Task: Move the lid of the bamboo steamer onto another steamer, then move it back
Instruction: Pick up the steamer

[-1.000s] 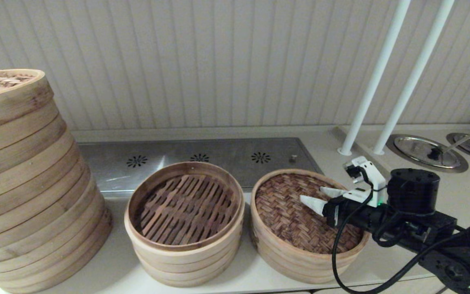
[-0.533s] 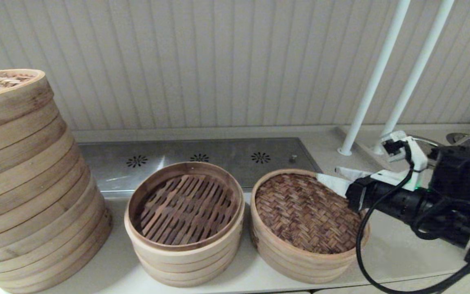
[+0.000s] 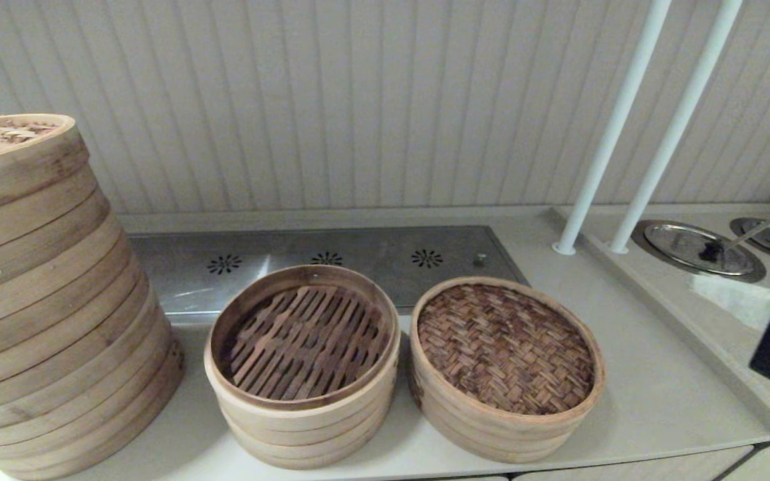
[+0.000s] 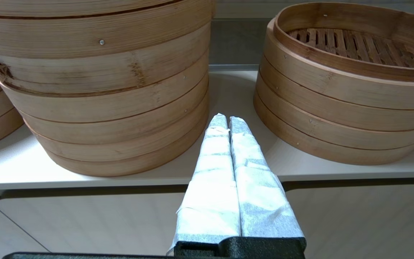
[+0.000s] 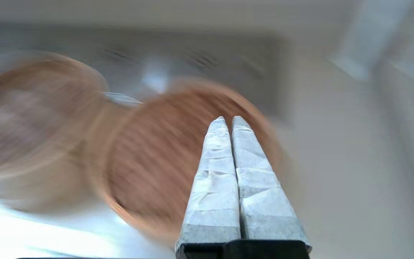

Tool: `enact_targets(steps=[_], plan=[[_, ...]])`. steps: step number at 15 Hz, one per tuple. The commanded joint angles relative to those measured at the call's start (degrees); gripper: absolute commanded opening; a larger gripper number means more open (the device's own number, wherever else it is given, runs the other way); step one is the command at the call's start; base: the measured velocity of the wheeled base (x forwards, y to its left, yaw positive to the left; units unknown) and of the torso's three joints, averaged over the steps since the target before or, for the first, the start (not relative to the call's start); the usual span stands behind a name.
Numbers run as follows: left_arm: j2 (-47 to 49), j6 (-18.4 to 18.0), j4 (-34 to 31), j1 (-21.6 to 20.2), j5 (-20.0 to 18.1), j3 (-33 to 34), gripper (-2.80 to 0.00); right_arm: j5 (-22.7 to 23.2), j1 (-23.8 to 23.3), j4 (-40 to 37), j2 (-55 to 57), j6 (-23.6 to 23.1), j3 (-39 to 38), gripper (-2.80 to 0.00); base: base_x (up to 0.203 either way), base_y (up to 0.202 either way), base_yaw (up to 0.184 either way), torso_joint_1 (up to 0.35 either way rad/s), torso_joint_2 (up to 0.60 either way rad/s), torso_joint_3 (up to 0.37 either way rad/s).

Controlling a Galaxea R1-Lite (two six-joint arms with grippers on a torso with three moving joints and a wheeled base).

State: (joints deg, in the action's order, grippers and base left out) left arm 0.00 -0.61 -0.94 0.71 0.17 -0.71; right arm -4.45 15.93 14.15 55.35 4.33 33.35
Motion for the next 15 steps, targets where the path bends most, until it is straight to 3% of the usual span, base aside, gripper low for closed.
enact_targets(steps=[1,3,6,9,11,13,15], plan=[[0.09,0.0,-0.03,0.0,0.01,0.0,-2.8,-10.32,-0.17,-13.71,-10.79,0.28,0.14,-2.8,0.0,0.0,0.0,0.0,0.0,0.0],[0.09,0.08,0.06,0.0,0.01,0.0,-2.8,-16.39,-2.36,-18.45,-17.8,1.43,-0.9,-2.8,0.0,0.0,0.0,0.0,0.0,0.0],[0.09,0.08,-0.01,0.0,0.01,0.0,-2.8,-18.27,-14.5,-20.54,-27.65,1.51,-6.9,-2.8,0.0,0.0,0.0,0.0,0.0,0.0],[0.09,0.07,0.05,0.0,0.01,0.0,-2.8,-9.29,-18.45,-20.11,-37.11,0.39,-17.7,-2.8,0.0,0.0,0.0,0.0,0.0,0.0],[0.09,0.02,-0.03,0.0,0.01,0.0,-2.8,-4.33,-18.55,-9.32,-39.25,-0.61,-25.28,-2.8,0.0,0.0,0.0,0.0,0.0,0.0],[0.09,0.07,-0.03,0.0,0.01,0.0,-2.8,0.87,-18.03,-2.61,-40.15,-4.79,-32.6,-2.8,0.0,0.0,0.0,0.0,0.0,0.0],[0.09,0.0,-0.03,0.0,0.01,0.0,-2.8,2.52,-17.34,-5.68,-43.14,-5.05,-33.34,-2.8,0.0,0.0,0.0,0.0,0.0,0.0]])
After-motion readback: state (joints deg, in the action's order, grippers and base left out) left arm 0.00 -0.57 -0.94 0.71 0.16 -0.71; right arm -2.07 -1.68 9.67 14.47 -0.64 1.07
